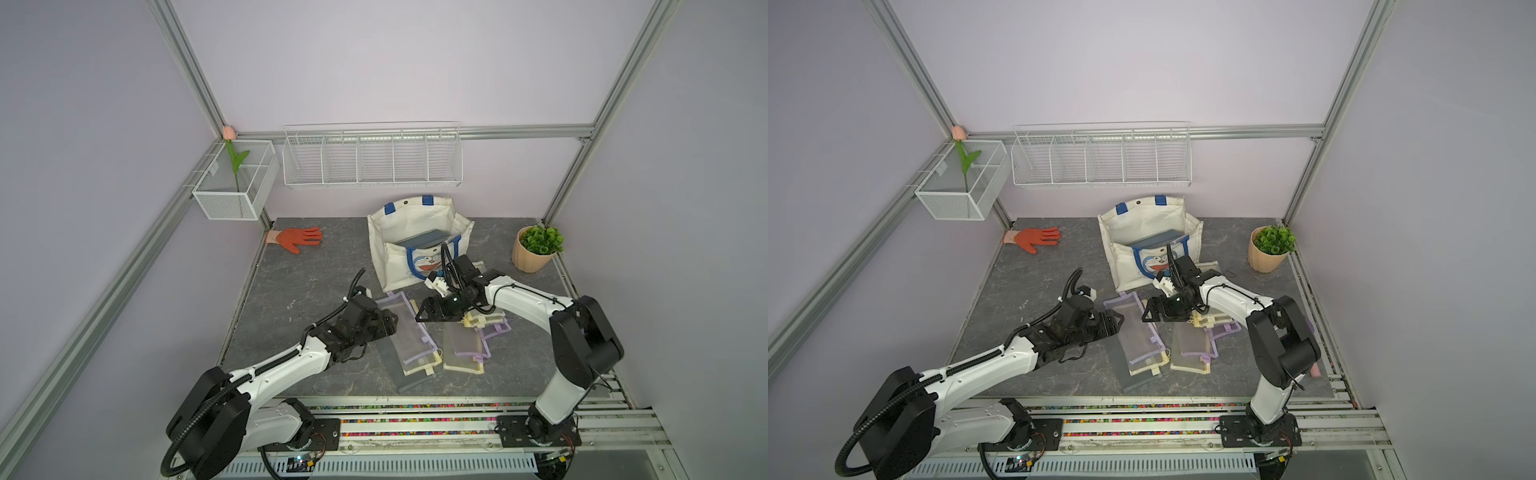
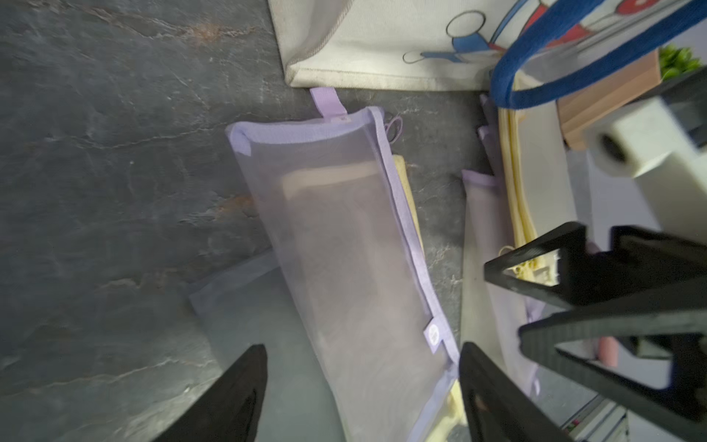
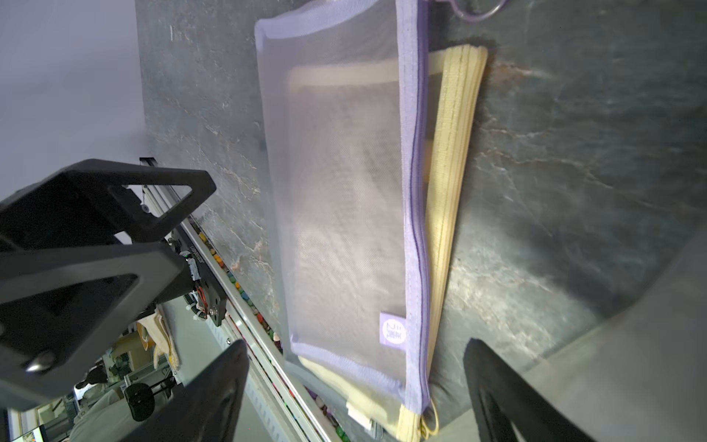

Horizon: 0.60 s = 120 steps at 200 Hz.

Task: Put the pencil pouch into the canvas bag
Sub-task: Pick up the pencil pouch.

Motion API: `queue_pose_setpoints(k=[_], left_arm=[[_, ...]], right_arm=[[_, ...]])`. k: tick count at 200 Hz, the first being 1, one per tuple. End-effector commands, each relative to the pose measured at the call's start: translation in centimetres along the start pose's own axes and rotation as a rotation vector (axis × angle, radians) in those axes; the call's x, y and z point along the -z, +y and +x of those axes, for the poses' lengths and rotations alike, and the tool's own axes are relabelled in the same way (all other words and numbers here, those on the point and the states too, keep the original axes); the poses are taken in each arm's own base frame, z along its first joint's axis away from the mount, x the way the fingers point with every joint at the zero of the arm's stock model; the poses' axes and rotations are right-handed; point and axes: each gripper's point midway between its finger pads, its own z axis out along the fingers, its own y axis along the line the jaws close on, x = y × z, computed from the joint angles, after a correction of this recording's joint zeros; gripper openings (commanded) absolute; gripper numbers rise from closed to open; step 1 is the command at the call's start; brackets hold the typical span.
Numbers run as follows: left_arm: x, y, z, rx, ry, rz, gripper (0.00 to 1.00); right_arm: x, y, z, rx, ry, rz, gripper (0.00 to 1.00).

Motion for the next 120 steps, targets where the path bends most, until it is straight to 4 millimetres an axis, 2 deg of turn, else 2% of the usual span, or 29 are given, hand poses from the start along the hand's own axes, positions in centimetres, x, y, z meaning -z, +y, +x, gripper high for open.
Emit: queue_pose_setpoints(k=[1, 30, 55, 99, 120], left_arm=[[-1.2, -2.1, -1.3, 0.168, -0.043, 0.123, 0.77], [-3.2, -1.5, -0.2, 0.227, 0.008, 0.125, 0.73], [-4.1, -0.6, 0.4, 0.282, 0.005, 0.134, 0.69], [-2.6, 0.9, 1.1, 0.282, -0.001, 0.095, 0.66], [-1.2, 2.6, 1.7, 0.268, -0.003, 0.024, 0.64]], right_arm=[[-1.3, 1.1, -1.6, 0.064, -0.023, -0.047, 0.85], [-3.2, 0.7, -1.5, 0.066, 0.012, -0.046, 0.83], [-4.5, 0.0, -0.9, 0.057, 0.041, -0.041, 0.81], [-5.6, -0.3, 0.3, 0.059, 0.074, -0.033, 0.77], [-5.8, -0.2, 0.7, 0.064, 0.084, -0.032, 0.73]])
